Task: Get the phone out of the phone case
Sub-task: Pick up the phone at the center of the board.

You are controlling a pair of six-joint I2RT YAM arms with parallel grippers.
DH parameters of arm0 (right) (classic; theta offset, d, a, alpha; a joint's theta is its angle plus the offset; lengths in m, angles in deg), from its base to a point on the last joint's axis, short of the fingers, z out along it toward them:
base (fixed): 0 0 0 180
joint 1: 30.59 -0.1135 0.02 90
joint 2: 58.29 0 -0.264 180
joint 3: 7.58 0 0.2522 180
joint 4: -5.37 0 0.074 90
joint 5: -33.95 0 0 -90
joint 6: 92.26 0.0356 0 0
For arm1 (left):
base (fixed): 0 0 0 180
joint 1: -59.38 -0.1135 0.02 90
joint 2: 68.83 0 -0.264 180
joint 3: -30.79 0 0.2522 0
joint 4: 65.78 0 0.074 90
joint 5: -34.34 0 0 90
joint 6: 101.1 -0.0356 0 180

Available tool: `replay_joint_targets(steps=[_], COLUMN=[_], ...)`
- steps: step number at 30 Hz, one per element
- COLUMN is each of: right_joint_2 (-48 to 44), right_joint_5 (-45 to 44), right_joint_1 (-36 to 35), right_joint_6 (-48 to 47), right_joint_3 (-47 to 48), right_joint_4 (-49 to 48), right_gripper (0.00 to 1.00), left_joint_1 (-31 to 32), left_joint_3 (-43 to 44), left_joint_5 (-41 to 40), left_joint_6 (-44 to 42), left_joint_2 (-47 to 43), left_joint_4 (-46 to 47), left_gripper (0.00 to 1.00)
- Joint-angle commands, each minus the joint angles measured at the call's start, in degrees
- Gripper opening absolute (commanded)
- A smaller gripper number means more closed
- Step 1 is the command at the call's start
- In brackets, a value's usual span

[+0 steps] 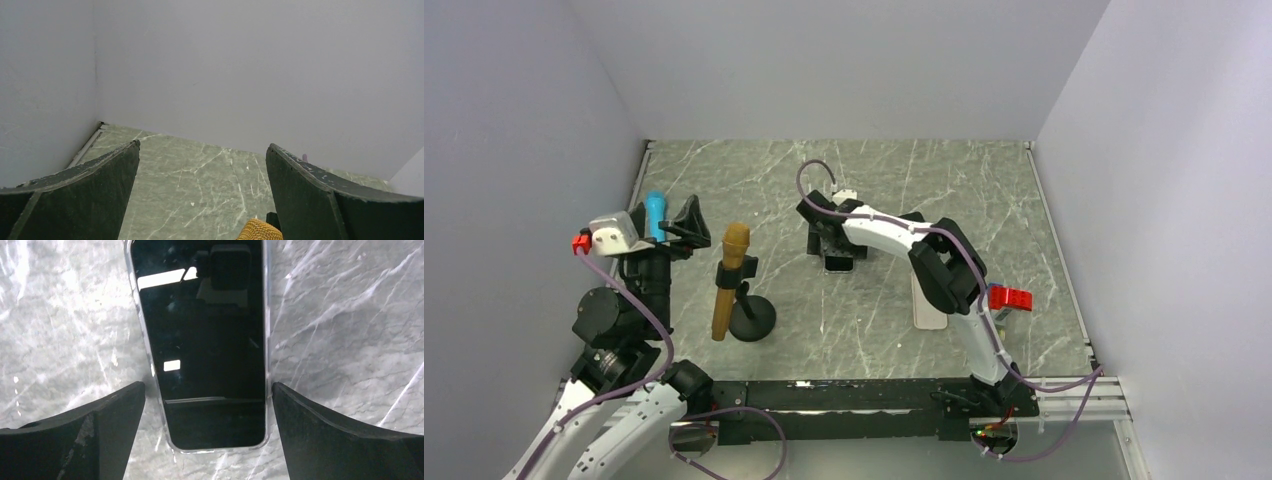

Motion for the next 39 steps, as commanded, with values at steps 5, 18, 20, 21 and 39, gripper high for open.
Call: replay_joint_targets(steps=[5,18,20,21,39], right_joint_2=[5.7,8.1,6.1,4.4,-37.2], right_joint_5=[4.8,9.0,7.1,5.7,13.2], right_joint_1=[5.0,5.2,5.1,5.0,11.0], right_joint_6=[-2.6,-8.4,-8.1,-7.5,-2.8], right_joint_3=[-5.7,-2.2,-3.8,-5.2,-35.4], right_joint_4=[2.0,-0.8,-2.2,-3.3,-27.4], right_gripper=[0.96,0.55,0.01,0.0,0.0], left_joint_1=[-0.2,-0.3,-0.2,-0.2,-0.2], left_joint_3=[2.1,3.3,3.7,4.5,40.0], left_joint_5=[1.8,3.5,3.7,4.0,51.3], left_joint_6=[1.1,0.7,-0.1,0.0,8.7], left_joint_2=[1.3,3.3,3.9,4.0,31.5], left_joint_4=[0.1,-1.0,-0.8,-1.6,-19.6], left_gripper=[0.99,0.99,0.99,0.99,0.96])
